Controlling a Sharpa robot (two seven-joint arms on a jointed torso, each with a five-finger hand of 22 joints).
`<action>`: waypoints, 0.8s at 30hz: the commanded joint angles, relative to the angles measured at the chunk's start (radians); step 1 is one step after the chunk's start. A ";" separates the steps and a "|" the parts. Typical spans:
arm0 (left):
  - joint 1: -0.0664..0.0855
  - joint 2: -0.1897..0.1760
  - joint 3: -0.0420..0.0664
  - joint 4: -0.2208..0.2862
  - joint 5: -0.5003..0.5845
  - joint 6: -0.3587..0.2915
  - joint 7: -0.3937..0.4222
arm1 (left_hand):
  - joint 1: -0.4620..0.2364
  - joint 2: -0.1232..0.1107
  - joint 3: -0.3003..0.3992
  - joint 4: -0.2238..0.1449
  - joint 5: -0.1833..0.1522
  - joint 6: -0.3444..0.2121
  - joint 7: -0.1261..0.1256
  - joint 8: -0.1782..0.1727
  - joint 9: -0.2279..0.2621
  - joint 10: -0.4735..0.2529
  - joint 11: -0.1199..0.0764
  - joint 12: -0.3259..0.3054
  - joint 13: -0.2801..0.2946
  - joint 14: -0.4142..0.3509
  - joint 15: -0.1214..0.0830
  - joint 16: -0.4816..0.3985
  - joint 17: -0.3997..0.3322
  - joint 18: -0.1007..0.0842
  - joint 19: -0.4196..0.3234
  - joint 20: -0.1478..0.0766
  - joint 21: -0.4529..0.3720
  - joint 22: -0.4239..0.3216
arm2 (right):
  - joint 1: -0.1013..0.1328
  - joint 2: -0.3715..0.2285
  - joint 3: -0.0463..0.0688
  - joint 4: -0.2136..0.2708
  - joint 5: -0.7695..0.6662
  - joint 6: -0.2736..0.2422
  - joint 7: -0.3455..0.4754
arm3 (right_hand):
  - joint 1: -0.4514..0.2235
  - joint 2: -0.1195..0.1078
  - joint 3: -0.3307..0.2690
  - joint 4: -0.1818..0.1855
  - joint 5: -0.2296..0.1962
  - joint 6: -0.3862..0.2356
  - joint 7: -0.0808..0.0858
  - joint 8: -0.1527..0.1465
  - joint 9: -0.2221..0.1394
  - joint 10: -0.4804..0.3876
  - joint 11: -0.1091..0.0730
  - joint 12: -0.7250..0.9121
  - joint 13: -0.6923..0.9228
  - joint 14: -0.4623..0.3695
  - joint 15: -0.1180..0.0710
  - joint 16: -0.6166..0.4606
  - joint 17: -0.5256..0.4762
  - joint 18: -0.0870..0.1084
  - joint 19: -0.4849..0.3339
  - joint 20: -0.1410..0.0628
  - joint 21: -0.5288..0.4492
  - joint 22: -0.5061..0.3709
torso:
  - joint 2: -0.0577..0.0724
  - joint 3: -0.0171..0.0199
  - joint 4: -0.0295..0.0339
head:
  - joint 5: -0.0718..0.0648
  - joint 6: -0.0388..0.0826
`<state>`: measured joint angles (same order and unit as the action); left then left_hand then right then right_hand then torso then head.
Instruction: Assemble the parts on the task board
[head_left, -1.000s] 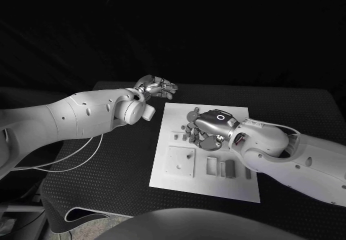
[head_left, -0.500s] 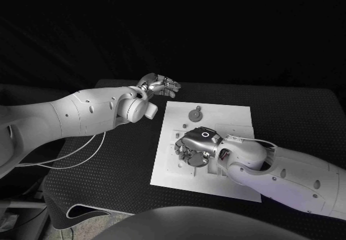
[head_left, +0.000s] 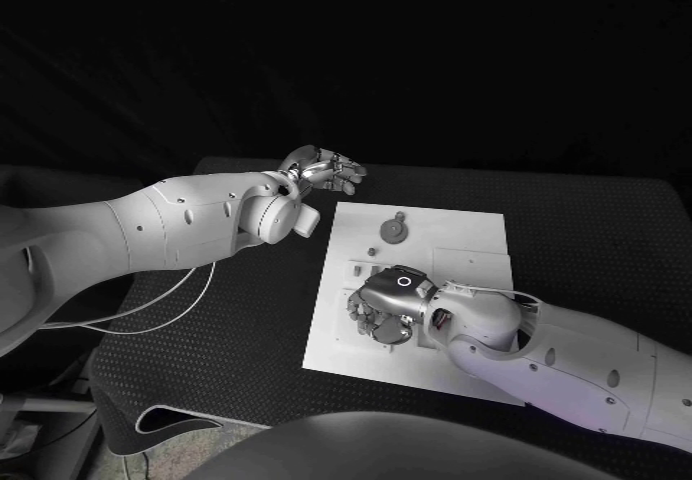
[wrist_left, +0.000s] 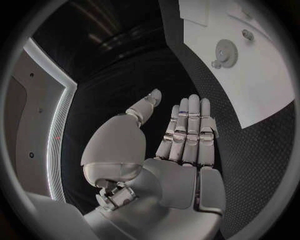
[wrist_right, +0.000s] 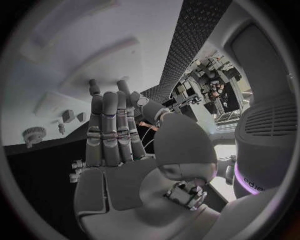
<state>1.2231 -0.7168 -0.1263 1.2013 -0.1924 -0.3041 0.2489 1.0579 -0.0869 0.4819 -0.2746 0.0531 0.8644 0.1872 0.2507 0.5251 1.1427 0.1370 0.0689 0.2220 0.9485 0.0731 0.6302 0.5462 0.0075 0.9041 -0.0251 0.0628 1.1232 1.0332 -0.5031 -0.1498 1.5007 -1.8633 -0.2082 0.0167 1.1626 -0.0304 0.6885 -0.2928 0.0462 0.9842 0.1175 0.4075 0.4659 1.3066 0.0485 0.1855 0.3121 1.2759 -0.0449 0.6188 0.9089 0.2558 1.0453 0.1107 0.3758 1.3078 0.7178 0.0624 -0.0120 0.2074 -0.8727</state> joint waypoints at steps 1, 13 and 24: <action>0.002 0.003 0.001 0.001 0.007 0.012 0.008 | -0.010 0.000 -0.006 0.000 -0.002 -0.006 -0.003 0.004 -0.002 0.000 -0.001 0.001 0.001 0.010 0.000 -0.004 0.002 -0.007 0.002 0.000 0.004 -0.002 | -0.004 0.002 -0.003 -0.004 -0.026 0.026 0.009 | 0.009 0.001 0.007 0.001 0.004 0.010 -0.004 0.007 0.026 0.001 0.002 -0.003 0.001 0.003 -0.006 0.005 0.001 0.006 0.002 -0.003 0.005 0.023 | 0.000 0.0001 -0.0006 | 0.001 0.000; 0.002 0.005 0.001 -0.002 0.007 0.014 0.008 | -0.010 0.000 -0.006 0.000 -0.002 -0.006 -0.003 0.004 -0.002 0.000 -0.001 0.001 0.001 0.010 0.000 -0.006 0.003 -0.007 0.002 0.000 0.004 -0.002 | -0.007 -0.003 -0.006 -0.003 -0.024 0.036 0.013 | 0.010 0.001 0.006 0.001 0.004 0.010 -0.004 0.007 0.027 0.001 0.002 -0.003 0.002 0.003 -0.006 0.005 0.002 0.006 0.002 -0.003 0.006 0.023 | 0.000 0.0004 -0.0015 | 0.004 0.000; 0.002 0.005 0.001 -0.003 0.007 0.016 0.007 | -0.010 0.001 -0.007 0.000 -0.002 -0.006 -0.003 0.004 -0.002 -0.001 -0.001 0.001 0.001 0.010 0.000 -0.007 0.004 -0.007 0.002 0.000 0.004 -0.003 | -0.009 -0.008 -0.007 0.008 -0.023 0.029 0.014 | 0.010 0.001 0.006 0.001 0.004 0.010 -0.005 0.007 0.028 0.002 0.002 -0.003 0.003 0.003 -0.006 0.006 0.002 0.006 0.002 -0.003 0.007 0.023 | 0.000 0.0007 -0.0013 | 0.007 0.000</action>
<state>1.2233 -0.7144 -0.1263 1.1975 -0.1912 -0.3026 0.2489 1.0578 -0.0869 0.4819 -0.2746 0.0531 0.8644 0.1872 0.2507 0.5243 1.1427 0.1370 0.0689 0.2220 0.9511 0.0756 0.6302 0.5490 0.0075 0.9041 -0.0251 0.0628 1.1215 1.0285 -0.5098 -0.1532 1.5086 -1.8716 -0.2065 0.0292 1.1622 -0.0308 0.6901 -0.2911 0.0454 0.9842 0.1174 0.4075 0.4659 1.3082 0.0502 0.1867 0.3150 1.2791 -0.0467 0.6186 0.9097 0.2558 1.0453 0.1107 0.3758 1.3076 0.7176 0.0630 -0.0130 0.2140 -0.8727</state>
